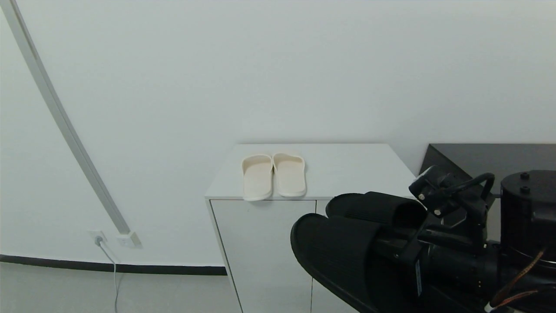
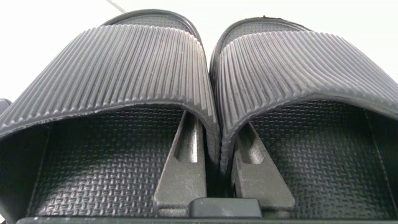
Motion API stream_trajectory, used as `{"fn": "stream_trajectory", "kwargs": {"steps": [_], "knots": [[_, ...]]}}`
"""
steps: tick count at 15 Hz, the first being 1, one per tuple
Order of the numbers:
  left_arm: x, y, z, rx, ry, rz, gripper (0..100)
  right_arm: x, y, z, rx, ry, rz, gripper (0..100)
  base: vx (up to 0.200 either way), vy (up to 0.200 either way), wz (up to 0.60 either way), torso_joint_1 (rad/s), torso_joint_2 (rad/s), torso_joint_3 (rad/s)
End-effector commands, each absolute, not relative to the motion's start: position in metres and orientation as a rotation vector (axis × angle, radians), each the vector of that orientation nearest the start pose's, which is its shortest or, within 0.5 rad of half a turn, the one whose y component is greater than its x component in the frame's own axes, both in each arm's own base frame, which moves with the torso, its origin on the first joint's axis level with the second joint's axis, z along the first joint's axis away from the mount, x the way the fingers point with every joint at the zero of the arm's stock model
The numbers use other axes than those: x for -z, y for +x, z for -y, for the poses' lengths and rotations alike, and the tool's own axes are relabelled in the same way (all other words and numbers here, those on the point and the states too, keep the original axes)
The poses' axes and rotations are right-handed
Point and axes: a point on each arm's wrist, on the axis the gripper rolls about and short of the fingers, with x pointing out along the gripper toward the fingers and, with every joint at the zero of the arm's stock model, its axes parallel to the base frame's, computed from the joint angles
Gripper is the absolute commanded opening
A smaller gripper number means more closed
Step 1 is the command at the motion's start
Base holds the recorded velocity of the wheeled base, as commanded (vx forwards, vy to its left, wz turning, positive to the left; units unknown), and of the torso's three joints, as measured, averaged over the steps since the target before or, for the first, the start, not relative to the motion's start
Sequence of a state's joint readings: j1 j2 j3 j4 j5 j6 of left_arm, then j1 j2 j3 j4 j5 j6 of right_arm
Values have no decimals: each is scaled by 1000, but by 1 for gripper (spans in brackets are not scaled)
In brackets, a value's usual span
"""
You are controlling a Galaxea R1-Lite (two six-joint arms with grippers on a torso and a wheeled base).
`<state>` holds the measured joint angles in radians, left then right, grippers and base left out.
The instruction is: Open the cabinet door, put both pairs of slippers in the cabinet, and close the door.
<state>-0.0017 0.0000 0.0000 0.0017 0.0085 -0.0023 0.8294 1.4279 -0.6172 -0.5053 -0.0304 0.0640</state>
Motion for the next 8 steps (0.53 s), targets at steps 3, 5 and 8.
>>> {"fn": "stream_trajectory", "kwargs": {"steps": [3,5,8], "knots": [[-75,-23,0,-8,-2,-2,0,-188,156,-169,-784,-77,-323,0,0,0,0,-185,461,255],[-75,-23,0,-8,-2,-5,0,-187,156,-169,-783,-79,-327,0,0,0,0,-212,540,308],[-75,-23,0,-6,-3,-5,100,-186,157,-170,-785,-93,-328,0,0,0,0,-217,543,323]]}}
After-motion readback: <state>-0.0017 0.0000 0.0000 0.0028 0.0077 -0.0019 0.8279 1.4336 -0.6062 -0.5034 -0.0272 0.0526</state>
